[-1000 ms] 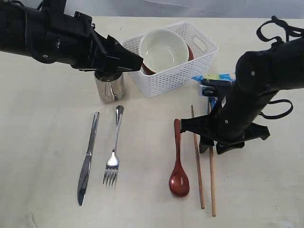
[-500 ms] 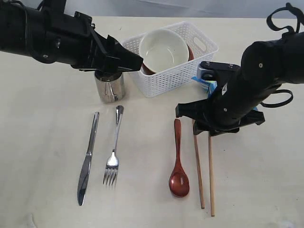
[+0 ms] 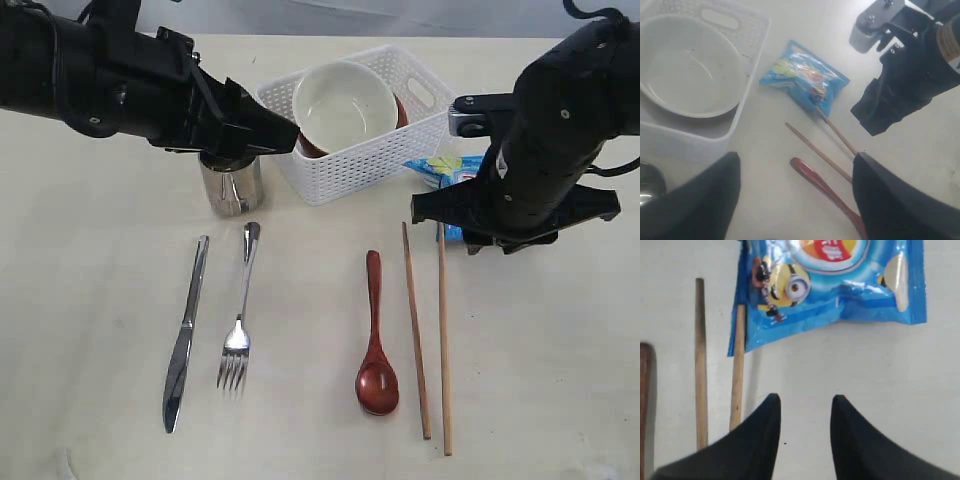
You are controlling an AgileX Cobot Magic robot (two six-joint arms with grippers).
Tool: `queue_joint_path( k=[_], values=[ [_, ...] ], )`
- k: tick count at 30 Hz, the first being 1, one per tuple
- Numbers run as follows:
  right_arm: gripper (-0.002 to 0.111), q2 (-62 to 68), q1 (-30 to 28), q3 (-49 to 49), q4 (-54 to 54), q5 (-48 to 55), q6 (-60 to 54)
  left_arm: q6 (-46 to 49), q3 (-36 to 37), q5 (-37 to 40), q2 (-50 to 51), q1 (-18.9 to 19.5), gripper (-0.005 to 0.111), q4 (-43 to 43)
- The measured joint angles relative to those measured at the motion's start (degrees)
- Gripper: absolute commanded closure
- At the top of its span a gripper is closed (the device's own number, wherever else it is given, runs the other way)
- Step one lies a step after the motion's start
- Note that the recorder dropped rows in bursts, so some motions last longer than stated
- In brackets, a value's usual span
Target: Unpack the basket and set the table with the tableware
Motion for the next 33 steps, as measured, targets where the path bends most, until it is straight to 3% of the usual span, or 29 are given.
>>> queue_joint_path(
  k=[5,33],
  values=[
    [0.108,0.27,0.0,0.0,-1.42,-1.52,3.06,0.0,0.0,0.0,0.0,0.0,0.046,0.0],
    [0.109,10.3,1.26,0.0,1.78,-13.26,4.21,0.0,0.0,0.0,0.0,0.0,0.046,0.0]
  ],
)
